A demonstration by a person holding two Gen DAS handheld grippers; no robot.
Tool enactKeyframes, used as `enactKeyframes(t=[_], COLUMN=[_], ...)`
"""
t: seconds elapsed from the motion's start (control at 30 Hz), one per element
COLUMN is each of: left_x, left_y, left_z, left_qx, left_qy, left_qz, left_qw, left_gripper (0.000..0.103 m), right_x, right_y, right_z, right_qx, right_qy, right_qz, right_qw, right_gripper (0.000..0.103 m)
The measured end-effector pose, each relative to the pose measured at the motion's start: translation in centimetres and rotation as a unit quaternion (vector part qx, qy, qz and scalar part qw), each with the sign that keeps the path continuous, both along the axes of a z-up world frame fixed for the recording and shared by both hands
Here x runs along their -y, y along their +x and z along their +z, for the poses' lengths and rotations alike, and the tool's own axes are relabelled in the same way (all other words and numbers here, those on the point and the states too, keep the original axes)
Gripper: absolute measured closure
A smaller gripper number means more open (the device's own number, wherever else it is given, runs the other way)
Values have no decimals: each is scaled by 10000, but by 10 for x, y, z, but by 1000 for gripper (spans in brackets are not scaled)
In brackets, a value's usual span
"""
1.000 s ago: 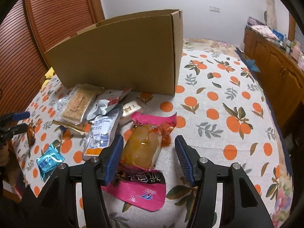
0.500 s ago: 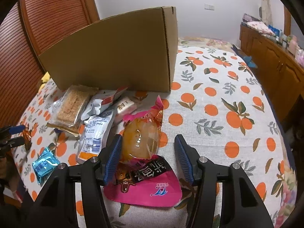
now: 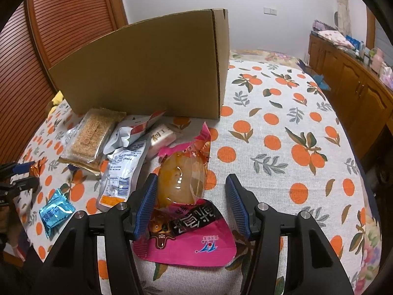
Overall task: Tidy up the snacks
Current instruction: 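Close the left tool on the brown snack while the right tool grips the pink packet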
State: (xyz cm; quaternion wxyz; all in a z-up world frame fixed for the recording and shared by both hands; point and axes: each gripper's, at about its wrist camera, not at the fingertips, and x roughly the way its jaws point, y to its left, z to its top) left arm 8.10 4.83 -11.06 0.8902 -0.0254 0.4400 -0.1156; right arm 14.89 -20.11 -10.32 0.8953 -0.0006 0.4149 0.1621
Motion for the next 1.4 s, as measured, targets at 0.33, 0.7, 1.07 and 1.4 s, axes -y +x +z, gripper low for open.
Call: enactKeyframes(t=[0.33, 0.7, 1.07, 1.4], left_x=[7, 12, 19, 33], left_y=[-10, -10, 0, 16], left_z=[-2, 1, 14, 35], left_qx=[188, 305, 406, 639], left_qy=[141, 23, -180, -335], left_qz=[-147, -286, -397, -508], left_qw=[9996, 9991, 9982, 9961], left_gripper=[38, 69, 69, 69], right_x=[-1, 0, 0, 17], right_y=[0, 0, -10, -22], right_z=[0, 0, 5, 14], right_qx=[0, 2, -26, 109], right_qy=[1, -9, 15, 83], right_qz=[-1, -2, 227, 65], right_qw=[10000, 10000, 9997, 9999], right_gripper=[46, 45, 62, 62])
